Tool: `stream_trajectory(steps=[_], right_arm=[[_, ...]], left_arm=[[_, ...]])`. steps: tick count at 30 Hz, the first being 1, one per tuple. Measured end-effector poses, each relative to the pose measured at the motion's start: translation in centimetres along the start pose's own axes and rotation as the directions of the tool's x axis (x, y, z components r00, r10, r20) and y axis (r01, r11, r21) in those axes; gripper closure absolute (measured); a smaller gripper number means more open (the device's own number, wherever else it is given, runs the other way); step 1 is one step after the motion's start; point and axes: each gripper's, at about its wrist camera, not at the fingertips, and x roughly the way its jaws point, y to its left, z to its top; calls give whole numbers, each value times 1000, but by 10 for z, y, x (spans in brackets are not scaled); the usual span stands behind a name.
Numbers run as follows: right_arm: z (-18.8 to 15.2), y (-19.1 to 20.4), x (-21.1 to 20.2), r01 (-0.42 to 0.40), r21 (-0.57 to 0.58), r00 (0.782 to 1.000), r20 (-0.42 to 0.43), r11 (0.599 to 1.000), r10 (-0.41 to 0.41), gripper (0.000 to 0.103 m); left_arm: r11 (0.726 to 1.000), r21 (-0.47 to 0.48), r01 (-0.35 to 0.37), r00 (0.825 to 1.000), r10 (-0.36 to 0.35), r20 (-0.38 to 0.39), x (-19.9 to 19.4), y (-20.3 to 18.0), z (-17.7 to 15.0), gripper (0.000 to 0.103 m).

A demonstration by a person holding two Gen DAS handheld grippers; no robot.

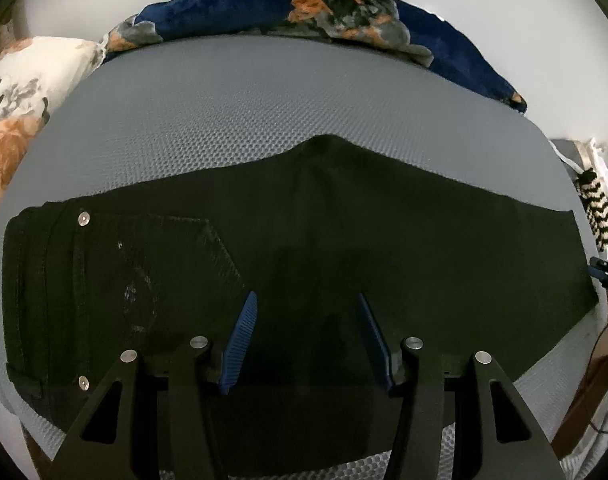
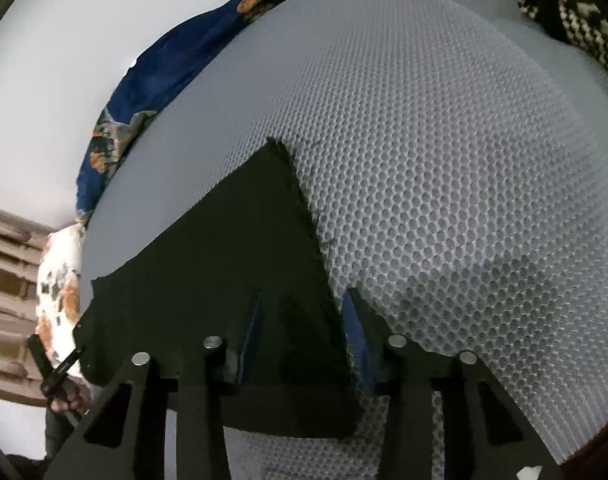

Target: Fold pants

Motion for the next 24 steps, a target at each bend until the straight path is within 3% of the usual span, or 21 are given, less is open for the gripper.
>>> stream_trajectory(steps=[8, 13, 17, 24], right_arm=[[11, -2, 17, -105, -14, 994, 10, 994, 105, 86], [15, 5, 23, -93, -13, 995, 25, 996, 93, 93], [11, 24, 16, -50, -31, 996, 66, 998, 51, 98], [-5, 88, -9, -84, -93, 988, 118, 992, 95, 98]], left_arm=[[998, 3, -65, 997, 66, -33, 10, 1, -6, 50], [997, -12, -71, 997, 71, -27, 8, 5, -9, 50], [997, -15, -70, 997, 70, -18, 7, 9, -11, 50], [999, -28, -39, 999, 39, 2, 3, 19, -12, 50]])
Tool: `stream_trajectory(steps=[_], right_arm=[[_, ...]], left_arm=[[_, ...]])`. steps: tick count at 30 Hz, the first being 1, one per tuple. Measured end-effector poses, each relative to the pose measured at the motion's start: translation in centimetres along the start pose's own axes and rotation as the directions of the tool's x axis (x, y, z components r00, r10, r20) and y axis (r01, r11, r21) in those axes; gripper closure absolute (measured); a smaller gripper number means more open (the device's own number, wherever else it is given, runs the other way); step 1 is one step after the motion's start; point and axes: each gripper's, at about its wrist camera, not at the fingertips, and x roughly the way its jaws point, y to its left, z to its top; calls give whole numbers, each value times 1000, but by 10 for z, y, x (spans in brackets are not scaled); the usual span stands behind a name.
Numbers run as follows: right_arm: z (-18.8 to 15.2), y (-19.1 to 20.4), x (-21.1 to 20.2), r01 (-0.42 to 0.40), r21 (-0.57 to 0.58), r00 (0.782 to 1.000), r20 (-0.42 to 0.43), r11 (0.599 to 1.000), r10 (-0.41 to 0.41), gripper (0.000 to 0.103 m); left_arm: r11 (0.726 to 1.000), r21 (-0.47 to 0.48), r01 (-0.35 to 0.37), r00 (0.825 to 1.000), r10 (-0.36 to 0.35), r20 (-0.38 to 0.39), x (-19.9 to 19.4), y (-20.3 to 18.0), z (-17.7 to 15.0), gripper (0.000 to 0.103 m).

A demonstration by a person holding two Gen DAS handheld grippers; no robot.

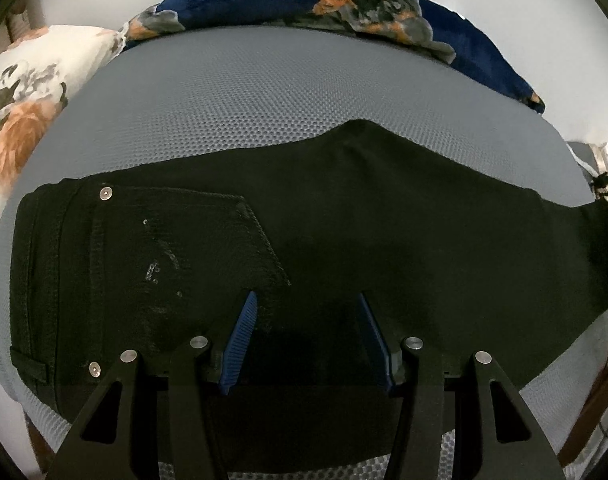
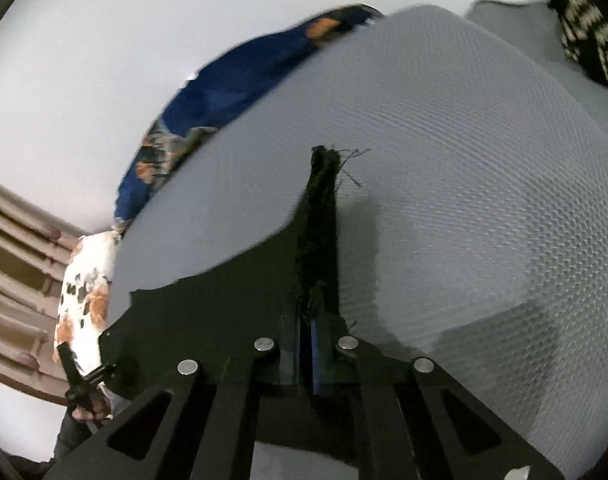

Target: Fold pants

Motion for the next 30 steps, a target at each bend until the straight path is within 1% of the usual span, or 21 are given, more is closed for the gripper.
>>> stream_trajectory(steps=[3, 7, 10, 12, 15, 17, 21, 24, 30], right_arm=[[-3, 34, 1, -4, -32, 1000, 0, 999, 4, 98], [-7, 80, 12, -14, -67, 1000, -13, 998, 13, 98], [-11, 115, 28, -17, -98, 999, -37, 995, 13, 98], [-15, 131, 38, -22, -112, 999, -47, 993, 17, 98], [-19, 157, 60, -45, -123, 996, -77, 991, 36, 98], [-22, 176, 76, -55, -149, 995, -96, 987, 40, 98], [-33, 213, 116, -80, -185, 987, -153, 980, 52, 98], [-46, 235, 150, -99, -202, 976, -209, 974, 56, 98], [-82, 275, 210, -115, -270, 951, -308, 956, 28, 98]], left_arm=[[1000, 0, 17, 1000, -17, 13, -3, 4, 0, 50], [999, 5, 35, 999, -35, 30, -8, 10, -3, 50], [999, 7, 44, 998, -45, 42, -11, 18, -6, 49], [999, 0, 53, 997, -53, 47, -12, 25, -10, 49], [997, -15, 70, 996, -69, 54, -13, 36, -15, 49], [997, -15, 75, 995, -74, 62, -15, 42, -18, 49], [994, -31, 100, 992, -98, 76, -19, 56, -21, 48], [991, -45, 125, 989, -120, 89, -24, 65, -22, 48], [985, -64, 159, 982, -151, 117, -35, 79, -19, 48]])
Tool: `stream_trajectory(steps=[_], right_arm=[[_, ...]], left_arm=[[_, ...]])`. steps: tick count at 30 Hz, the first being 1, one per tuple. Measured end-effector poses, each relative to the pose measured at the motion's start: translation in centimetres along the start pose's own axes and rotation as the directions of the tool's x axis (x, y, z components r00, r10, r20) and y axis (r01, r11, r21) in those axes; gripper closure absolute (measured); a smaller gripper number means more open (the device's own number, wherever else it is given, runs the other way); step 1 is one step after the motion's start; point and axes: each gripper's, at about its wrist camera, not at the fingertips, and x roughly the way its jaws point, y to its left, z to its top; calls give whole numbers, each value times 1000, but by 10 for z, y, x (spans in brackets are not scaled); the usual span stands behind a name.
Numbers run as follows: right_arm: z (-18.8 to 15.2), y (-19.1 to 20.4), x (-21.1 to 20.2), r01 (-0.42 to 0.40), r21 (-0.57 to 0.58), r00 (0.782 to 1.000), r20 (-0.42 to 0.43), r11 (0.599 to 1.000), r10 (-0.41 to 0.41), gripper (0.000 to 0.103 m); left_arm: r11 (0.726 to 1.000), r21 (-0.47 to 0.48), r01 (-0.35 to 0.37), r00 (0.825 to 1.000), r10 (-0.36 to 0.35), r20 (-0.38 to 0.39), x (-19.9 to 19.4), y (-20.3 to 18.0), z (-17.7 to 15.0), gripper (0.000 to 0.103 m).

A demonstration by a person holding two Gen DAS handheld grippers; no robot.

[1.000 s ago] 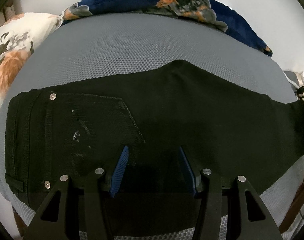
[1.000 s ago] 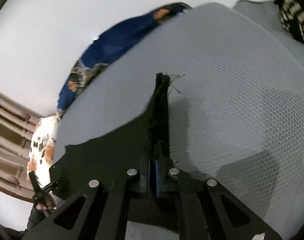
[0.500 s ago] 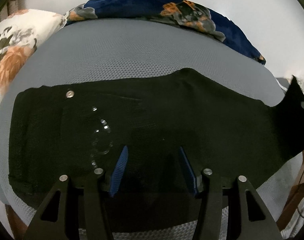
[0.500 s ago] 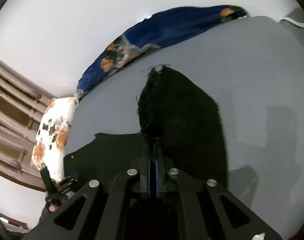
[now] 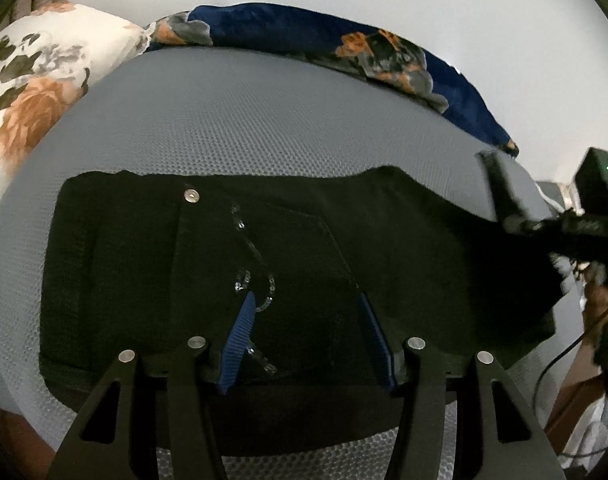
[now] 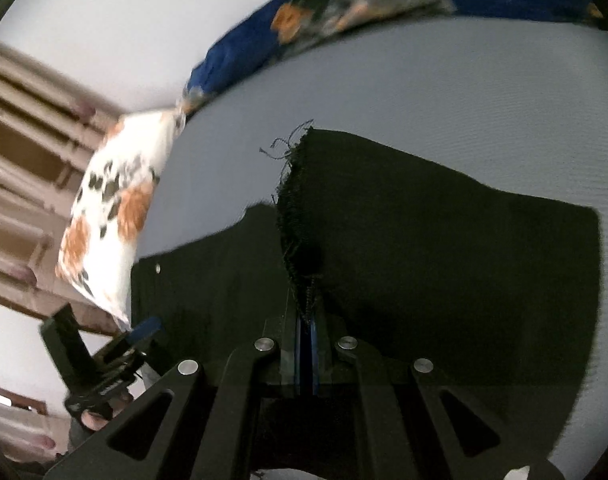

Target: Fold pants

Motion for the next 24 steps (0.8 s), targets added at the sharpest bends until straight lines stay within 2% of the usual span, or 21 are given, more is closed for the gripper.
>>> stream_trajectory(steps=[6, 9, 12, 16, 18, 21, 24], right_arm=[[-12, 24, 51, 66, -84, 995, -71, 994, -72, 94], [-14, 25, 60, 48, -69, 994, -90, 996, -54, 82], [-15, 27, 50, -8, -49, 997, -77, 999, 4, 80], [-18, 24, 20, -5, -40, 1000, -8, 999, 5, 75], [-22, 14, 1, 7, -15, 999, 32, 1000, -7, 71], [-32, -6, -22, -6, 54, 997, 73, 999, 2, 70], [-43, -23, -37, 1, 102, 995, 102, 995, -12, 70]], left_arm=[[999, -21, 46, 999, -46, 2, -1, 5, 1, 48], [997, -21, 74, 997, -74, -9, 2, 2, 2, 48], [995, -15, 102, 994, -103, -22, 4, -4, 3, 48], [983, -24, 183, 981, -184, -60, 9, -14, 5, 48], [973, -40, 229, 969, -232, -89, 14, -20, 6, 48], [940, -74, 334, 925, -342, -165, 29, -33, 5, 48], [916, -114, 385, 887, -401, -231, 48, -43, 4, 48]])
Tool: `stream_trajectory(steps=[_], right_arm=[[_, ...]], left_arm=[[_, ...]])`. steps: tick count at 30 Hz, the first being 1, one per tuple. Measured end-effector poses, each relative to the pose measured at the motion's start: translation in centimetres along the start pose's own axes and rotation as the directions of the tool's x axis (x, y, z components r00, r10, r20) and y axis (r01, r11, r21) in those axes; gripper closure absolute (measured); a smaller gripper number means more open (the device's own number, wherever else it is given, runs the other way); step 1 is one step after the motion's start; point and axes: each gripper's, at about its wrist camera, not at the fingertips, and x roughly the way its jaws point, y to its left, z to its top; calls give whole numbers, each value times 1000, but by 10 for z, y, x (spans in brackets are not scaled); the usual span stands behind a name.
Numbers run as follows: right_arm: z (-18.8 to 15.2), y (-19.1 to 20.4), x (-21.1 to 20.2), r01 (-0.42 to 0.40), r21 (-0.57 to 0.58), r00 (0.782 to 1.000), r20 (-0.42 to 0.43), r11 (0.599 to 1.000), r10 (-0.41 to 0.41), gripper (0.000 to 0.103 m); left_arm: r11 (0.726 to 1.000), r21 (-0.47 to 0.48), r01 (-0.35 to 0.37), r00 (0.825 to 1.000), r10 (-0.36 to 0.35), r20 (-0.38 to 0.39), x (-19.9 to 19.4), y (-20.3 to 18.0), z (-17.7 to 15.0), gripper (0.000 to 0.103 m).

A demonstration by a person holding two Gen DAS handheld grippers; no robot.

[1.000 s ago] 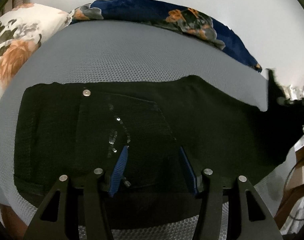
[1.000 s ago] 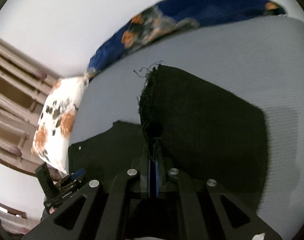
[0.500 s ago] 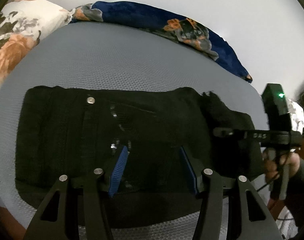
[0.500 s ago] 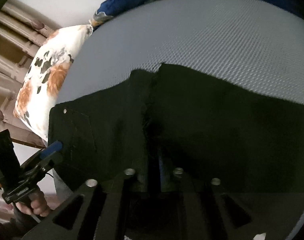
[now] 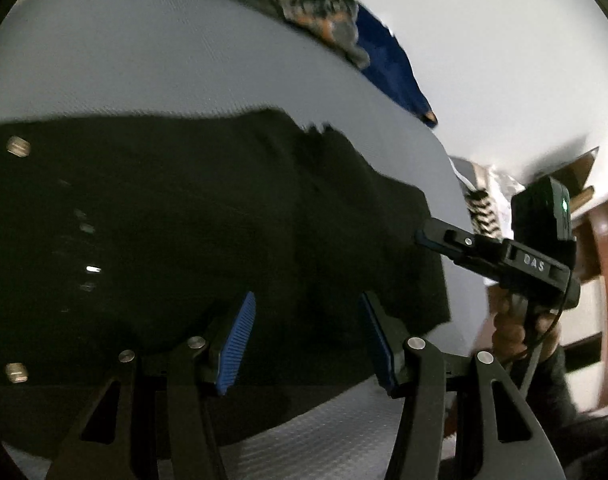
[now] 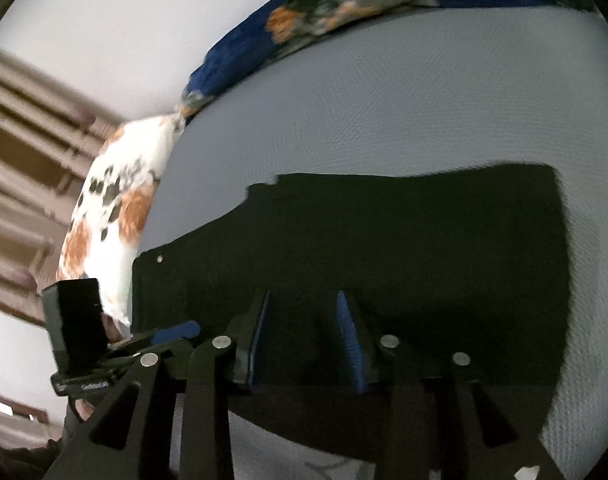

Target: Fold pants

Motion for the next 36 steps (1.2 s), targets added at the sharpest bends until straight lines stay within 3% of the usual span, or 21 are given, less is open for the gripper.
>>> stream_trajectory(steps=[3, 6, 17, 19, 25, 31, 36], right_arm=[[-8, -18, -13, 3, 56, 1000, 22, 998, -4, 69], [-13, -34, -23, 8, 98, 999, 44, 995, -12, 68], [-22, -65, -29, -12, 188, 998, 67, 982, 0, 65], [-22, -67, -28, -18, 194, 998, 65, 981, 6, 64], [-27, -64, -25, 6, 190, 998, 60, 982, -18, 63], [-33, -61, -28, 33, 162, 997, 66, 986, -44, 63], [-40, -53, -22, 64, 117, 996, 47, 991, -70, 63]], left_arm=[[998, -30, 58, 996, -59, -67, 20, -1, 5, 50], [996, -64, 69, 991, -76, -108, 35, -1, 9, 50], [983, -126, 132, 977, -150, -153, 63, -8, 25, 52], [984, -116, 135, 975, -152, -161, 69, -13, 28, 57], [989, -107, 102, 979, -119, -163, 83, -25, 25, 96], [996, -37, 84, 992, -87, -92, 55, -41, 15, 97], [998, -46, 37, 996, -40, -80, 46, -24, 3, 98]])
